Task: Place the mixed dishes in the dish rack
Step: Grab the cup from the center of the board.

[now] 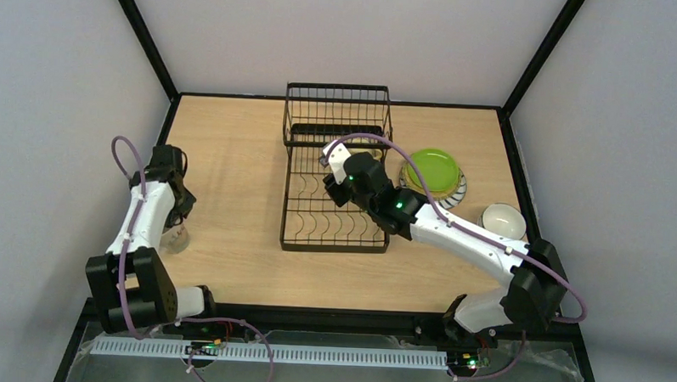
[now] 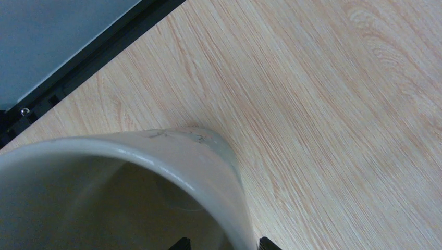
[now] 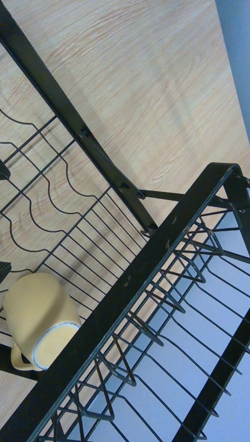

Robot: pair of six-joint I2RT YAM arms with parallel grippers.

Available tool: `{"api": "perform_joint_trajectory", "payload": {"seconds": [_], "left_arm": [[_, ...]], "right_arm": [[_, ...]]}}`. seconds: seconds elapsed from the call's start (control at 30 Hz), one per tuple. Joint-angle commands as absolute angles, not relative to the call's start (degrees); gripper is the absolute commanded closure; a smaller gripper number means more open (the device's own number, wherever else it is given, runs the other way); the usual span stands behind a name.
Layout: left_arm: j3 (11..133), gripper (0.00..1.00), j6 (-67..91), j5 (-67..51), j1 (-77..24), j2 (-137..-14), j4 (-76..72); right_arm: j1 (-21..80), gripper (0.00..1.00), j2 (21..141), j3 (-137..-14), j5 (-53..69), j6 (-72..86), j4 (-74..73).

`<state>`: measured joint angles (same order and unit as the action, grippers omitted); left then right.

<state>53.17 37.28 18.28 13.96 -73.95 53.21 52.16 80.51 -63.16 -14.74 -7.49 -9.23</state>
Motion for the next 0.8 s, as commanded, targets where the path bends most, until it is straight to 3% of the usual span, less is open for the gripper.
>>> {"api": "perform_joint_trajectory", "payload": {"seconds": [0.0,0.33,0.77], "left_arm": [[51.3,0.32,36.6,16.3,14.2,-74.4,52.0],[50.3,0.96,37.0,14.2,14.2,-73.9,52.0],[52.7,0.98,45.1,3.4,14.2,-64.7,50.9]], "right_arm": [[52.4,0.11,81.0,-64.8,-15.2,-7.3,-8.2],[52.4,0.11,79.9,-64.8,-15.3,-6.3,-9.3],[52.4,0.11,77.4,-65.5,-14.0,-4.5,-10.9]]}}
